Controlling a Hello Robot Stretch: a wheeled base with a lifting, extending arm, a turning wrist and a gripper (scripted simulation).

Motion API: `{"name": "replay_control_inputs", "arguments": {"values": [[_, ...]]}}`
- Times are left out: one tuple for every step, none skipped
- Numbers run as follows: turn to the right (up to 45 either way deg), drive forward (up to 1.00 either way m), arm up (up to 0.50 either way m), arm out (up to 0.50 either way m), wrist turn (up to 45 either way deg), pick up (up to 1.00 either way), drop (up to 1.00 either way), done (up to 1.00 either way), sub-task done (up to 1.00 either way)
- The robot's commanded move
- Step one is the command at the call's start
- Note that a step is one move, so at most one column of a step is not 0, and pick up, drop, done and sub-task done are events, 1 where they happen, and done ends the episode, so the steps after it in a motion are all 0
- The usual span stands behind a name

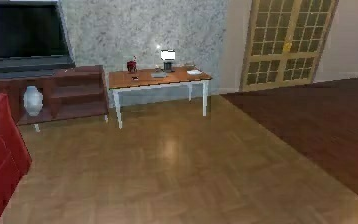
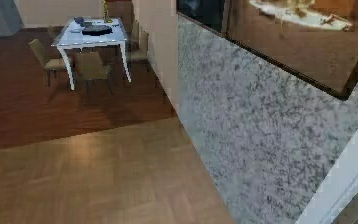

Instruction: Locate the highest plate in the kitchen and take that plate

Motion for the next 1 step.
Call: {"name": "replay_control_inputs", "arguments": {"values": [[45.0,0.0,0.0,0.0,0.0,0.0,0.0,0.0,0.0]]}}
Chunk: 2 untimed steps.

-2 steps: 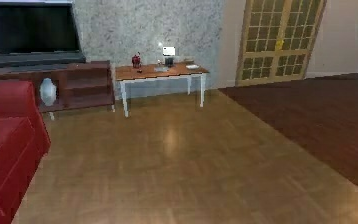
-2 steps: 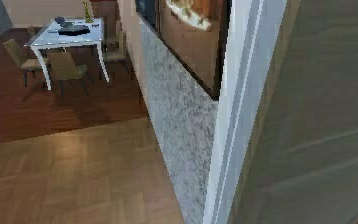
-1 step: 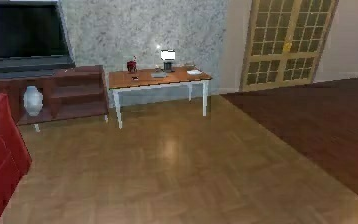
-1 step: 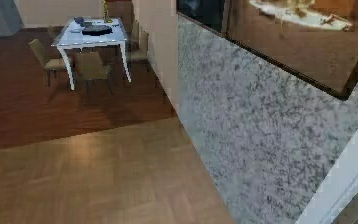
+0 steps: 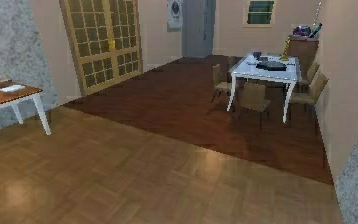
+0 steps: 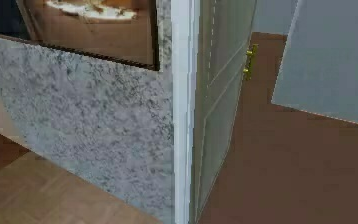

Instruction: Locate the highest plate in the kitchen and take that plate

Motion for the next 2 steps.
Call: {"name": "replay_control_inputs", "arguments": {"values": [[0.0,1.0,0.0,0.0,0.0,0.0,0.0,0.0,0.0],[0.0,1.0,0.0,0.0,0.0,0.0,0.0,0.0,0.0]]}}
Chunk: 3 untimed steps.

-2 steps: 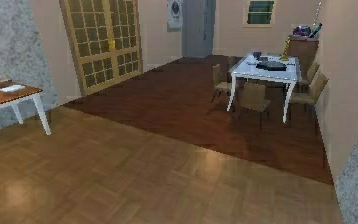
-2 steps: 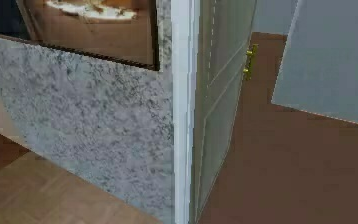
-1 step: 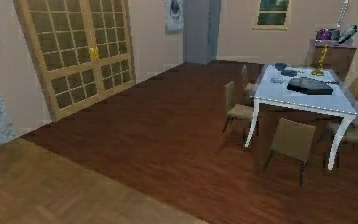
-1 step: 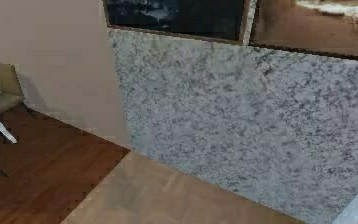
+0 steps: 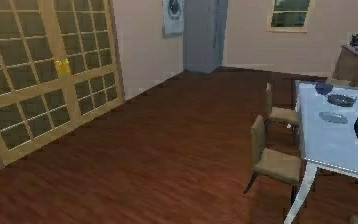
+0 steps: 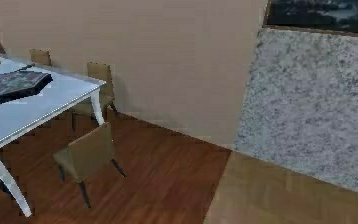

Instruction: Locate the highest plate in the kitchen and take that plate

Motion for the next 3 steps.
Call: {"name": "replay_control_inputs", "arguments": {"values": [[0.0,1.0,0.0,0.0,0.0,0.0,0.0,0.0,0.0],[0.0,0.4,0.0,0.0,0.0,0.0,0.0,0.0,0.0],[27.0,0.0,0.0,0.0,0.0,0.0,0.0,0.0,0.0]]}}
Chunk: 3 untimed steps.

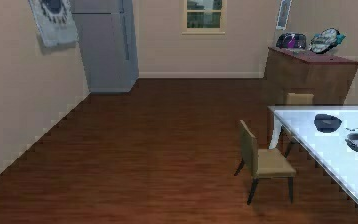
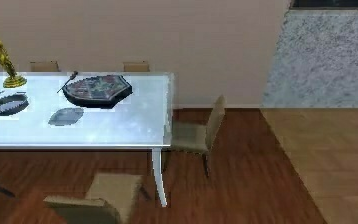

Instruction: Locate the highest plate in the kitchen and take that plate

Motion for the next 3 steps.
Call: {"name": "replay_control_inputs", "arguments": {"values": [[0.0,0.3,0.0,0.0,0.0,0.0,0.0,0.0,0.0],[45.0,0.0,0.0,0.0,0.0,0.0,0.0,0.0,0.0],[-45.0,0.0,0.0,0.0,0.0,0.0,0.0,0.0,0.0]]}}
